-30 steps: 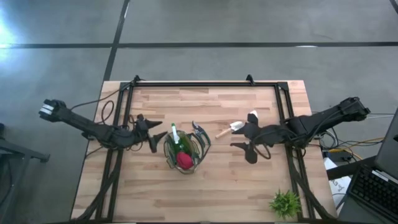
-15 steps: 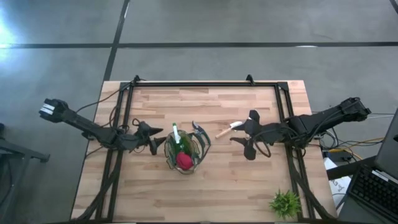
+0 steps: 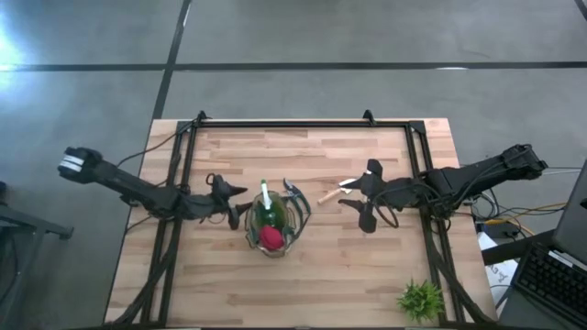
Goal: Pick & Place Garden tools in Gardening bag
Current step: Adjust the gardening bag, then put the green shear scissors into the gardening bag
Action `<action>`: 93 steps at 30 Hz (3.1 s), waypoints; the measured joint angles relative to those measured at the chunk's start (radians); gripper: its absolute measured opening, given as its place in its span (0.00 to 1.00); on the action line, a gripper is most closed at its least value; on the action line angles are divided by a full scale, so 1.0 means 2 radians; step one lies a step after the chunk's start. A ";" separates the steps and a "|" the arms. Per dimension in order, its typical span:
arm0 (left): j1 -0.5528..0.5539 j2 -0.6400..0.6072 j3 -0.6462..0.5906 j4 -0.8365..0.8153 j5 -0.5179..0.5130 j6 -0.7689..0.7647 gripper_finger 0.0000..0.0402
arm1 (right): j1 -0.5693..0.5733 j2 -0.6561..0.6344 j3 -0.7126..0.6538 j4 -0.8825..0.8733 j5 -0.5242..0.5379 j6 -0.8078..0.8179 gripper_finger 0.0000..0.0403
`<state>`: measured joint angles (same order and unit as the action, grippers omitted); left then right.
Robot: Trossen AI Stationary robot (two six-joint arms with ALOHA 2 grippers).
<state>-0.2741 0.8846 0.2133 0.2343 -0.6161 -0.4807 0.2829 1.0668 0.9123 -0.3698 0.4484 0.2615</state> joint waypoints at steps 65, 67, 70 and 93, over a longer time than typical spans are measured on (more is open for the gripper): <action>0.024 0.068 0.138 -0.138 0.222 0.091 0.61 | 0.000 0.001 -0.003 -0.073 -0.002 0.066 0.42; 0.024 0.063 0.138 -0.149 0.222 0.086 0.61 | 0.000 0.001 -0.005 -0.070 -0.002 0.066 0.41; 0.024 0.057 0.138 -0.154 0.222 0.086 0.61 | 0.000 0.001 -0.020 -0.038 -0.003 0.071 0.40; 0.024 -0.039 0.145 -0.205 0.179 0.085 0.61 | -0.128 0.127 -0.083 0.146 -0.151 0.105 0.38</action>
<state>-0.2260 0.8070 0.5026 -0.1765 -0.2577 -0.3107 0.0275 1.3217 0.7470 -0.0774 0.1457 0.4706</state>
